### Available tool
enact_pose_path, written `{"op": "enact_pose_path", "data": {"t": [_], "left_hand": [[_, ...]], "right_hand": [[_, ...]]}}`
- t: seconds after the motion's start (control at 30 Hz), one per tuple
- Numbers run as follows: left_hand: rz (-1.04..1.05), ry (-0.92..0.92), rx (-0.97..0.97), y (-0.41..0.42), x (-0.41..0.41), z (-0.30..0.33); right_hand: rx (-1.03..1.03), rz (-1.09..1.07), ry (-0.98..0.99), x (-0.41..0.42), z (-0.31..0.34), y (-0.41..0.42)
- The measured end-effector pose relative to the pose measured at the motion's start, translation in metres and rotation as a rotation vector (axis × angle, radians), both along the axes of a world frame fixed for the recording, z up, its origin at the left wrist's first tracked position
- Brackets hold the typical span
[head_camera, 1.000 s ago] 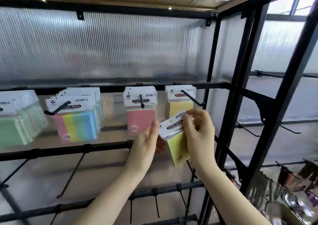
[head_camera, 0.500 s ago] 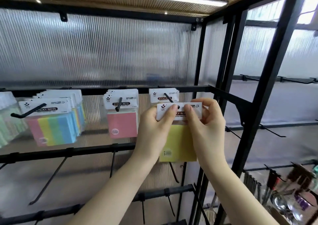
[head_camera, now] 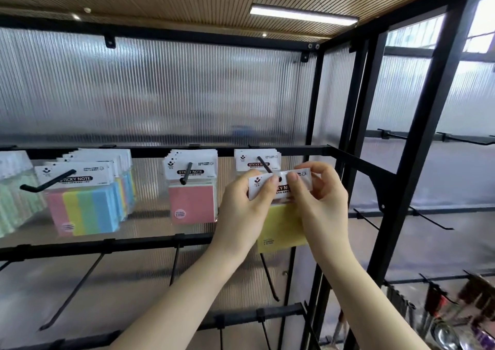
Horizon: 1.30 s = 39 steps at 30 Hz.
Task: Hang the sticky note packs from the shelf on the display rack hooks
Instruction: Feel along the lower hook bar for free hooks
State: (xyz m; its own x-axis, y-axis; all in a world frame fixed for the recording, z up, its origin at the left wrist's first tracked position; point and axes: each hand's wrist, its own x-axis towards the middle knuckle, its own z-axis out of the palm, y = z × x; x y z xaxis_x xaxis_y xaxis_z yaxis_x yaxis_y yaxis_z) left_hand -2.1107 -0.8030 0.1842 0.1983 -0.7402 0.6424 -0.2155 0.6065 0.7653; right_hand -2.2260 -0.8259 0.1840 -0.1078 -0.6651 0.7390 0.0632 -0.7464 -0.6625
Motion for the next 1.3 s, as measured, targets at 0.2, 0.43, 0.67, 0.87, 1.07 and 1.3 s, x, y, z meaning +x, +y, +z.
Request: {"op": "enact_pose_path", "data": {"t": [0.2,0.43,0.67,0.87,1.07,1.3], "left_hand": [[0.059,-0.056,-0.041,0.0,-0.004,-0.002],[0.329,0.01,-0.063,-0.019,0.005,-0.018],[0.56,-0.095,-0.095,-0.036,0.009,-0.028],[0.496,-0.259,-0.125,-0.045,0.01,-0.04],[0.464,-0.555,-0.12,-0.049,0.009,-0.04],[0.461,-0.696,-0.013,-0.052,0.01,-0.043]], "right_hand": [[0.027,-0.001,0.062,-0.005,-0.002,-0.009],[0.084,-0.041,0.168,-0.002,-0.005,-0.022],[0.159,-0.104,0.199,0.001,-0.02,-0.035],[0.274,-0.142,0.206,0.011,-0.023,-0.06],[0.365,-0.147,0.216,0.021,-0.022,-0.09],[0.447,-0.203,0.294,0.026,-0.025,-0.102]]}}
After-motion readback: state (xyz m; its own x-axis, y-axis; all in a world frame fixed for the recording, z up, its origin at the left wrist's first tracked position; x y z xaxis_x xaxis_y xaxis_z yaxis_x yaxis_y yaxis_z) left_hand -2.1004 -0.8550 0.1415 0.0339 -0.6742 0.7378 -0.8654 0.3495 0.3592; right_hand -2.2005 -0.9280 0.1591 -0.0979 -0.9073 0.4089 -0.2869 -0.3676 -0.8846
